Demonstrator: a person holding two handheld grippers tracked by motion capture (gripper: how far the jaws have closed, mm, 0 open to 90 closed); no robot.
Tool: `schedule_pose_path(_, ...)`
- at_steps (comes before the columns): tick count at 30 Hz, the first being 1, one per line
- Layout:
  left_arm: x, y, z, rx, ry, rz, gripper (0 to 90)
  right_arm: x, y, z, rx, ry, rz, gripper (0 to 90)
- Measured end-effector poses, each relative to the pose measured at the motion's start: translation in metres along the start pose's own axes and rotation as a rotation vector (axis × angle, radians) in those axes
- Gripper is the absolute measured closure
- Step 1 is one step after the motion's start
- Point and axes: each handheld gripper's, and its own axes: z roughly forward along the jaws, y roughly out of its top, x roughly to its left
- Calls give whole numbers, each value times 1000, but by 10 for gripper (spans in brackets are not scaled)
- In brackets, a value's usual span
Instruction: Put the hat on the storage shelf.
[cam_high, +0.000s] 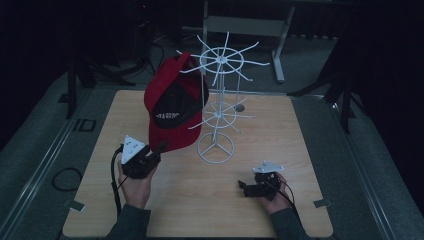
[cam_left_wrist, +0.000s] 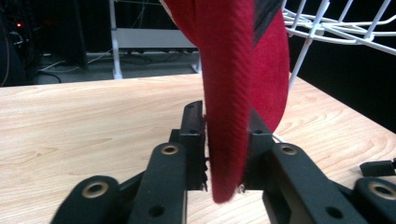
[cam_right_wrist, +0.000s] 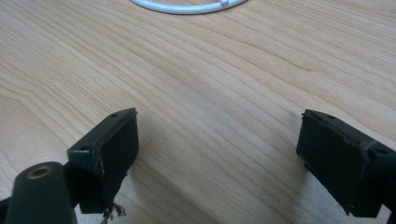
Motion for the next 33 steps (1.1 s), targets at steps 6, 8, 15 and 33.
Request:
schedule_pose_path(6,5,-1,-1,5,-2,-9,647,0,0,0,0,0,0,127)
schedule_pose_path(8,7,-2,-2,3,-3,-19,611,0,0,0,0,1,0,127)
schedule_pose_path(15,12,-2,-4,21,9,-20,554,0,0,0,0,0,-1,127)
schedule_pose_path(33,38,8,-22,-30,2,-52,443,0,0,0,0,1,-2,127)
